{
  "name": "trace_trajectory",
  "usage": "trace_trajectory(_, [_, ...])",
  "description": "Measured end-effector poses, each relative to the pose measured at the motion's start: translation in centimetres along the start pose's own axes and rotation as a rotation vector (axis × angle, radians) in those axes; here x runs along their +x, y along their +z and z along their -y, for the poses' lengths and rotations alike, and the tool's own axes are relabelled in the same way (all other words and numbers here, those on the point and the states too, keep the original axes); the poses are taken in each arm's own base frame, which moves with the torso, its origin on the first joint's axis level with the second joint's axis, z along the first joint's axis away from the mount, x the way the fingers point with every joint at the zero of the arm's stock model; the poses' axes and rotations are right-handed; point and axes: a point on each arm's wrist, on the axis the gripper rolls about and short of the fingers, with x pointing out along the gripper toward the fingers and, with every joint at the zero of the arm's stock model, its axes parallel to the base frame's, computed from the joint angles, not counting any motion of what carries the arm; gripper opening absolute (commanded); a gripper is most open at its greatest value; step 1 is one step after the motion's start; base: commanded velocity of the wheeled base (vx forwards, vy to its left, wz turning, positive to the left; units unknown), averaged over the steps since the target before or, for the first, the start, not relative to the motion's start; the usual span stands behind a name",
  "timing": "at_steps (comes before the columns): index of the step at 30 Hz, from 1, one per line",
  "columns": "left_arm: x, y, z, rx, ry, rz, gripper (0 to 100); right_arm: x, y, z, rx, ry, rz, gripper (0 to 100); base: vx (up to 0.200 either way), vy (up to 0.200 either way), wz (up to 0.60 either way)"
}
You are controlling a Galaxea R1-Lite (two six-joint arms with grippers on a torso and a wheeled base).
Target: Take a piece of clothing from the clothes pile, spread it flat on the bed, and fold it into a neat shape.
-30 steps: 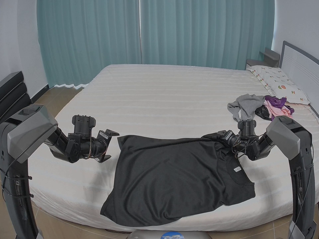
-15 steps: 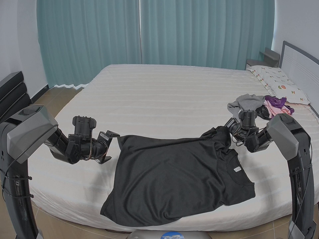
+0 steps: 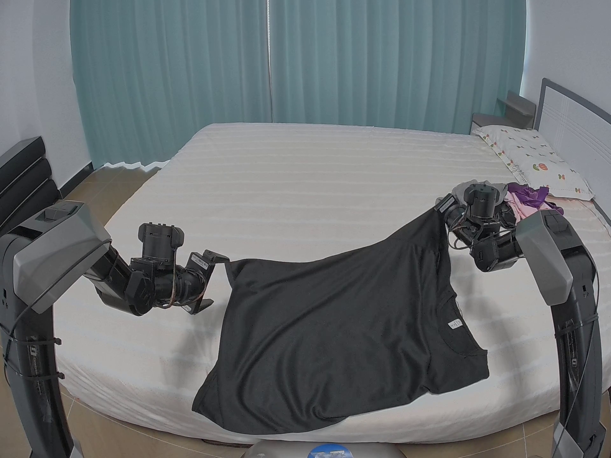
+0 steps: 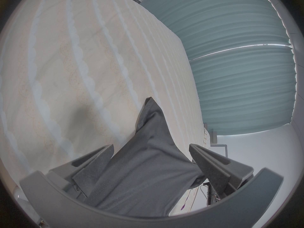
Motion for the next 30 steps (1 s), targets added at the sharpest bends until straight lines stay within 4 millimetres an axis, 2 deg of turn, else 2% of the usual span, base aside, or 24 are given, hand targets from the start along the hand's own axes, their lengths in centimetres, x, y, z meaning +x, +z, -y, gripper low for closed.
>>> trace_trajectory(5, [0.0,0.0,0.0,0.002,-0.008,0.003,100,1.0,1.4,-1.5,0.003,0.055,0.084,0,0.000,0.000,0.00])
trace_trajectory(10, [0.0,0.0,0.1,0.008,-0.031,0.012,100,2.2,0.4,-0.4,-0.010,0.039,0.099,0,0.000,0.000,0.00])
trace_trajectory(11, [-0.1,0.0,0.1,0.009,-0.035,0.013,100,2.4,0.1,0.1,-0.017,0.029,0.095,100,0.000,0.000,0.00])
trace_trajectory(16, [-0.1,-0.1,0.1,0.010,-0.037,0.013,100,2.8,-1.0,2.4,-0.043,-0.026,0.066,100,0.000,0.000,0.00])
trace_trajectory(21, [0.0,-0.1,0.1,0.011,-0.040,0.014,100,1.9,-2.1,4.5,-0.050,-0.090,-0.002,100,0.000,0.000,0.00])
trace_trajectory(25, [0.1,0.0,0.4,0.015,-0.050,0.020,100,0.5,-2.3,5.0,-0.041,-0.104,-0.066,100,0.000,0.000,0.00])
trace_trajectory(30, [0.7,0.4,1.0,0.037,-0.068,0.040,100,-1.9,-1.4,4.6,-0.022,-0.087,-0.129,100,0.000,0.000,0.00])
